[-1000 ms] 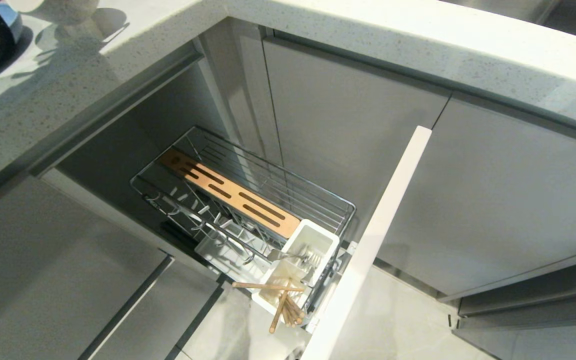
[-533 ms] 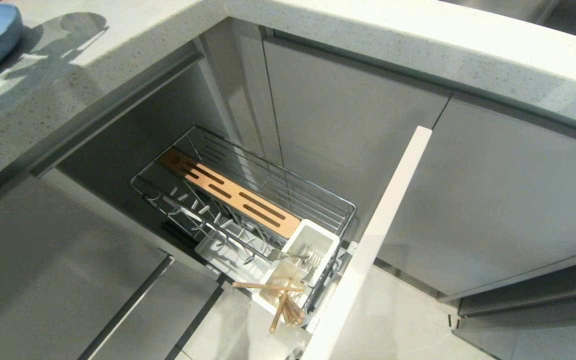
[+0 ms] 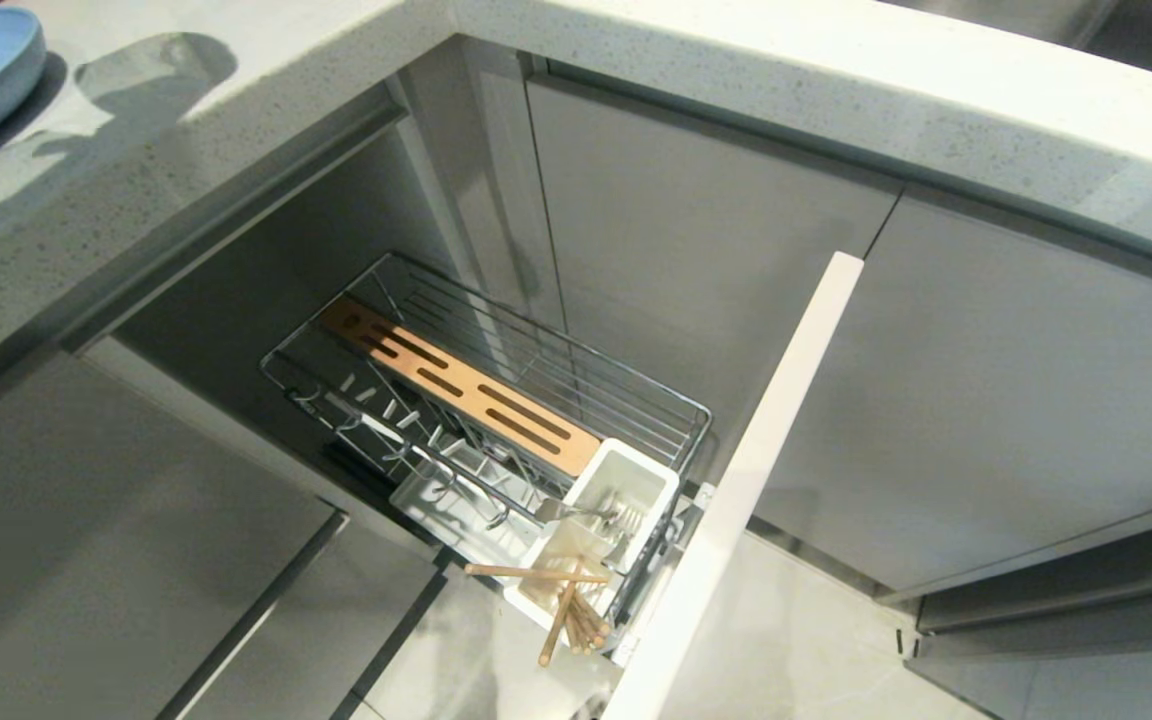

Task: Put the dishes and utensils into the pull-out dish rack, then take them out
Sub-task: Pick up the bowl and place it in the cupboard

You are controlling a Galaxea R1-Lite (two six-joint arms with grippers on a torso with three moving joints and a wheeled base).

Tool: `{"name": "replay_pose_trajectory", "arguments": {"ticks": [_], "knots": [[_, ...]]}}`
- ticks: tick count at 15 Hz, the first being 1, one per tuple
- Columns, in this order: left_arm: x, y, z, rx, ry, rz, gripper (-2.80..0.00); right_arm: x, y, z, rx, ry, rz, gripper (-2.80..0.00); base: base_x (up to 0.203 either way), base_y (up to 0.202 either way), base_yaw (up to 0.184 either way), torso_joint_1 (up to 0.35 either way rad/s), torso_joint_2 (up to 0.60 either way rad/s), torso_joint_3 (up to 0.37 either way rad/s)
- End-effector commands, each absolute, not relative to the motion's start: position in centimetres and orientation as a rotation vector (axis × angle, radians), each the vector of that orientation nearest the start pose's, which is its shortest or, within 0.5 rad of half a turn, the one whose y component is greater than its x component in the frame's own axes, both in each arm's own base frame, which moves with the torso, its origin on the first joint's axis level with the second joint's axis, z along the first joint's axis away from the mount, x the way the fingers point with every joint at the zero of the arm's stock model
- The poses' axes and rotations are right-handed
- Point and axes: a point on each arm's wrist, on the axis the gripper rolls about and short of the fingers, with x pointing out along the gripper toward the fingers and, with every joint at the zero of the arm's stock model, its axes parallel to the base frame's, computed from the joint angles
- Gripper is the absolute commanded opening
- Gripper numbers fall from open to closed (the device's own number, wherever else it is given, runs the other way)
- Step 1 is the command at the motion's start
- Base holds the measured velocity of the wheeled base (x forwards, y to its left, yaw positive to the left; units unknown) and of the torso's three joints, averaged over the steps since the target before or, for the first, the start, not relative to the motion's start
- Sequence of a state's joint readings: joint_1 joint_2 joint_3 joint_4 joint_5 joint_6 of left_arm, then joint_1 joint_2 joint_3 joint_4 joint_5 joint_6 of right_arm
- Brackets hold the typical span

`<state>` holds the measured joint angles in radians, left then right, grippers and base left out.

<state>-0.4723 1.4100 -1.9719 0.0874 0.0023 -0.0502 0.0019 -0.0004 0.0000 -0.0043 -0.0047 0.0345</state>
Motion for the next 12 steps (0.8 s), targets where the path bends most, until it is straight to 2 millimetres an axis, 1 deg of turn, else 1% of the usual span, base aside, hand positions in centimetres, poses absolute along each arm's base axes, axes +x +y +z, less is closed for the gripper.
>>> {"name": "replay_pose_trajectory", "arguments": {"ticks": [1, 3, 5, 7, 9, 12], "knots": [[12.8, -8.0, 49.9, -0.210, -0.435, -0.562, -2.80, -2.3, 0.0, 7.5, 0.035, -0.008, -0.003, -2.80, 0.000, 0.000, 0.000, 0.000, 0.00, 0.000], [12.7, -9.8, 49.0, -0.274, -0.367, -0.666, -2.80, -2.3, 0.0, 7.5, 0.034, -0.008, -0.003, -2.80, 0.000, 0.000, 0.000, 0.000, 0.00, 0.000], [12.7, -11.6, 48.3, -0.392, -0.272, -0.764, -2.80, -2.3, 0.0, 7.5, 0.035, -0.006, -0.002, -2.80, 0.000, 0.000, 0.000, 0.000, 0.00, 0.000], [13.3, -12.7, 47.0, -0.471, -0.173, -0.792, -2.80, -2.3, 0.0, 7.5, 0.035, -0.008, -0.002, -2.80, 0.000, 0.000, 0.000, 0.000, 0.00, 0.000], [14.0, -13.5, 45.1, -0.546, -0.054, -0.792, -2.80, -2.3, 0.0, 7.5, 0.035, -0.007, -0.002, -2.80, 0.000, 0.000, 0.000, 0.000, 0.00, 0.000], [14.4, -14.1, 42.0, -0.672, 0.132, -0.774, -2.80, -2.3, 0.0, 7.5, 0.035, -0.007, -0.002, -2.80, 0.000, 0.000, 0.000, 0.000, 0.00, 0.000]]}}
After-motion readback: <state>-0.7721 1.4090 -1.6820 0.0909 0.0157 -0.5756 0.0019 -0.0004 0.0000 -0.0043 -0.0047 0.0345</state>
